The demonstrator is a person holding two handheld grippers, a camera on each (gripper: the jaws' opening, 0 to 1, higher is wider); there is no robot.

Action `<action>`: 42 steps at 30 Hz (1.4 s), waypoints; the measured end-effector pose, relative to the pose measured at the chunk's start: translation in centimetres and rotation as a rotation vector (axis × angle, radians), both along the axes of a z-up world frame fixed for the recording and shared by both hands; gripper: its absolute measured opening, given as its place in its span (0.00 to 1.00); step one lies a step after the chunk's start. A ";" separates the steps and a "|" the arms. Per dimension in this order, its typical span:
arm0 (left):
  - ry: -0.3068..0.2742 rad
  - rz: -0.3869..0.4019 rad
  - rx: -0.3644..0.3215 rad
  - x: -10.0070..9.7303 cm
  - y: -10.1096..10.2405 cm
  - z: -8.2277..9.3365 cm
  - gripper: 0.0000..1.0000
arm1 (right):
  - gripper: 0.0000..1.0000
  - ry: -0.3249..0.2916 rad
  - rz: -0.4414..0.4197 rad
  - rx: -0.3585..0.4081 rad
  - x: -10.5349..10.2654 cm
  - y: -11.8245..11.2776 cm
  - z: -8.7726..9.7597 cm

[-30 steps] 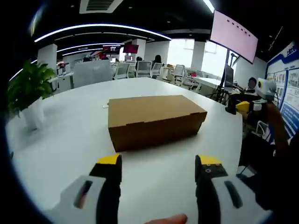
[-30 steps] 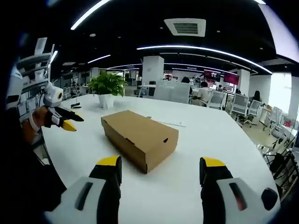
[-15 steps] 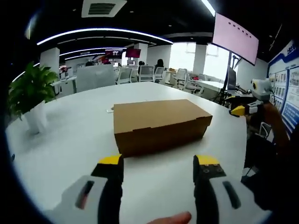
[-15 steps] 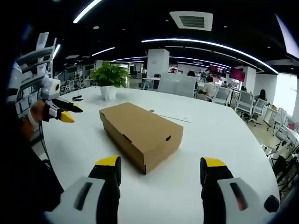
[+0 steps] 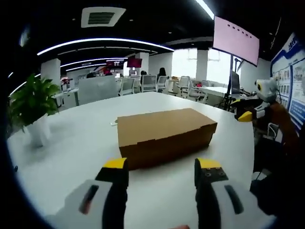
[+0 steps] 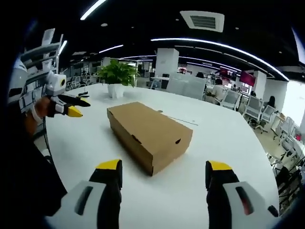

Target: Operate the shoe box by opening the lid, removing the specified soft item, and placing it in the target area until the item is outside and the box remains undamaged.

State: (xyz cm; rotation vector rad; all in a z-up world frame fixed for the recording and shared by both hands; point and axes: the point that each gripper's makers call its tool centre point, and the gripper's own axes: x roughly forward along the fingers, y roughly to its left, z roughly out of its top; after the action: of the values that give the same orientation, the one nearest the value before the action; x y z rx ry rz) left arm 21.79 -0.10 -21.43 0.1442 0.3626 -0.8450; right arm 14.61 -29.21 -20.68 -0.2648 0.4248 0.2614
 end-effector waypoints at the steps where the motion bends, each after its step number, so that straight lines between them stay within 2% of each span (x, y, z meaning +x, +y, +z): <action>1: -0.022 0.000 -0.007 0.1 -0.1 0.3 0.55 | 0.79 0.017 -0.022 0.013 -0.1 0.0 -0.2; 3: -0.075 -0.008 0.007 0.3 -0.2 0.8 0.55 | 0.81 0.037 -0.021 0.041 -0.4 0.3 -0.3; 5: -0.136 0.013 -0.011 0.8 -0.2 1.8 0.54 | 0.80 0.034 0.002 0.066 -0.6 1.0 -0.1; 8: -0.123 0.009 -0.028 0.4 0.0 2.1 0.55 | 0.80 0.036 -0.012 0.059 -0.8 1.0 0.0; 11: -0.098 -0.006 -0.037 -0.2 0.0 1.9 0.60 | 0.80 0.063 -0.059 -0.003 -1.2 -0.1 -0.2; 13: -0.073 -0.013 -0.037 -0.6 0.1 1.6 0.63 | 0.78 0.044 -0.115 -0.005 -1.3 -0.6 0.2; 14: -0.070 -0.017 -0.036 -0.8 0.1 1.5 0.63 | 0.78 0.047 -0.105 -0.006 -1.4 -0.5 0.2; 15: -0.064 -0.028 -0.026 -1.1 0.1 1.3 0.63 | 0.79 0.048 -0.098 -0.005 -1.7 -0.3 0.3; 17: -0.057 -0.025 -0.023 -1.5 0.4 1.3 0.63 | 0.79 0.021 -0.098 0.049 -2.0 0.1 1.0; 24: -0.027 -0.030 -0.036 -2.5 1.4 1.6 0.63 | 0.75 -0.018 -0.106 0.089 -2.9 0.2 2.1; 26: -0.007 -0.025 -0.038 -2.4 1.5 1.5 0.63 | 0.75 -0.017 -0.109 0.094 -2.9 0.1 2.1; 32: -0.004 0.011 -0.034 -0.9 2.2 1.6 0.61 | 0.75 -0.021 -0.102 0.124 -2.5 0.0 2.2; 36: -0.018 0.018 -0.019 -0.1 2.2 1.8 0.62 | 0.73 -0.020 -0.107 0.177 -1.3 -0.2 2.0; 42: -0.026 0.020 -0.016 0.8 1.8 1.9 0.61 | 0.72 -0.003 -0.110 0.177 0.1 -0.4 1.4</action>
State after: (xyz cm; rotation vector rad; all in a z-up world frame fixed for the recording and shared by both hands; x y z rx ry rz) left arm 22.56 1.74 -19.56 0.1361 0.3326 -0.8255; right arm 14.70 -29.60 -19.25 -0.0680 0.4096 0.1893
